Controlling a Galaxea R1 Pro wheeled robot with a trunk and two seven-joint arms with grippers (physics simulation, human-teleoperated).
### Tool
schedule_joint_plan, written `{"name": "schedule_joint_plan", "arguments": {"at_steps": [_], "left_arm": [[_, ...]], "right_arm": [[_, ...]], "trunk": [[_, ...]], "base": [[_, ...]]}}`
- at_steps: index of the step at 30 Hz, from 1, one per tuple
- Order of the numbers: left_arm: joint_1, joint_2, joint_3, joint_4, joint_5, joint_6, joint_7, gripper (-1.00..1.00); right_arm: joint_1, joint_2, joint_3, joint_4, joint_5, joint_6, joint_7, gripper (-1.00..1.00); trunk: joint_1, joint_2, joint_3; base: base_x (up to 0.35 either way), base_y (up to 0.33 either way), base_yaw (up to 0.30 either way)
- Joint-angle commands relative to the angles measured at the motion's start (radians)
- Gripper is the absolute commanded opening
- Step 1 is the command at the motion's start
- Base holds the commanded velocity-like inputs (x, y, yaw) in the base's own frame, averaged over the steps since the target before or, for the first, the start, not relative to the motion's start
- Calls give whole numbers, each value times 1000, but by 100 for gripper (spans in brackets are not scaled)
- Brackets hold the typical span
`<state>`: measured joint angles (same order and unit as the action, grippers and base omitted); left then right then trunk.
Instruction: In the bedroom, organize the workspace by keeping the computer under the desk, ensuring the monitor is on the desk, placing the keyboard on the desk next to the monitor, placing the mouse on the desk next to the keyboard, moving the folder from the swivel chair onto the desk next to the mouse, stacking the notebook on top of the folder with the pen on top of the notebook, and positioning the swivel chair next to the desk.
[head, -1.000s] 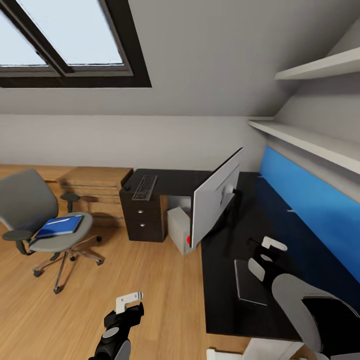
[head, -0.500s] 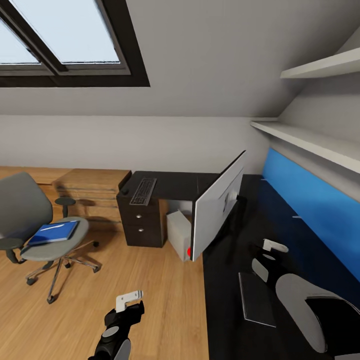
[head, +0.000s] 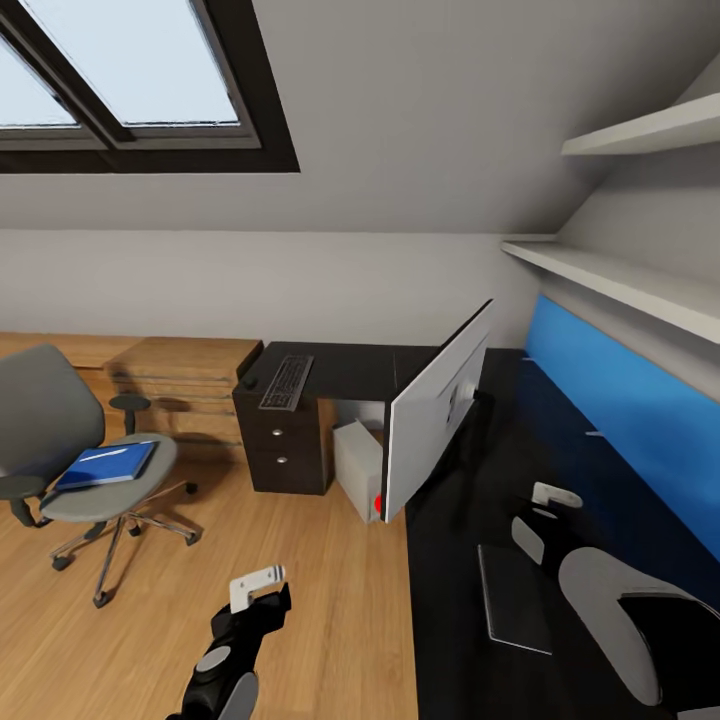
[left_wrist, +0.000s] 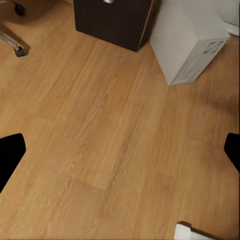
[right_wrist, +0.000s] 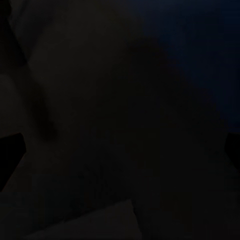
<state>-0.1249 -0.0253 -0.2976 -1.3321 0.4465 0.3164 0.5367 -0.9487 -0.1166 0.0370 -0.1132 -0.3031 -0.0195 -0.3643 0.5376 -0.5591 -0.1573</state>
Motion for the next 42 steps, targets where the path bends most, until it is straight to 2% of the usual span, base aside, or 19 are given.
{"name": "schedule_joint_plan", "arguments": {"at_steps": [1, 20, 24, 33, 36, 37, 42], "left_arm": [[2, 0, -1, -8, 9, 3, 8, 100], [23, 1, -2, -34, 13, 4, 11, 100], [24, 1, -2, -33, 14, 4, 12, 100], [24, 1, -2, -33, 14, 4, 11, 100], [24, 1, -2, -33, 14, 4, 11, 100], [24, 1, -2, -32, 15, 4, 11, 100], [24, 1, -2, -32, 15, 3, 11, 100]], "right_arm": [[-1, 0, 4, 0, -8, -1, -2, 100], [-1, 1, 7, -1, -7, 2, -1, 100], [-1, 4, 34, -3, -2, 2, -2, 100], [-1, 3, 38, -7, -2, 8, -7, 100], [-1, 3, 38, -9, -2, 34, -7, 100], [-1, 3, 38, -11, -2, 64, -6, 100], [-2, 3, 35, -20, -4, 97, -6, 100]], "trunk": [[4, -9, -5], [77, -142, -65], [93, -170, -77], [127, -233, -105], [139, -254, -115], [142, -261, -118], [162, -296, -134]], "base": [[0, 0, 0], [0, 0, 0], [0, 0, 0], [0, 0, 0], [0, 0, 0], [0, 0, 0], [0, 0, 0]]}}
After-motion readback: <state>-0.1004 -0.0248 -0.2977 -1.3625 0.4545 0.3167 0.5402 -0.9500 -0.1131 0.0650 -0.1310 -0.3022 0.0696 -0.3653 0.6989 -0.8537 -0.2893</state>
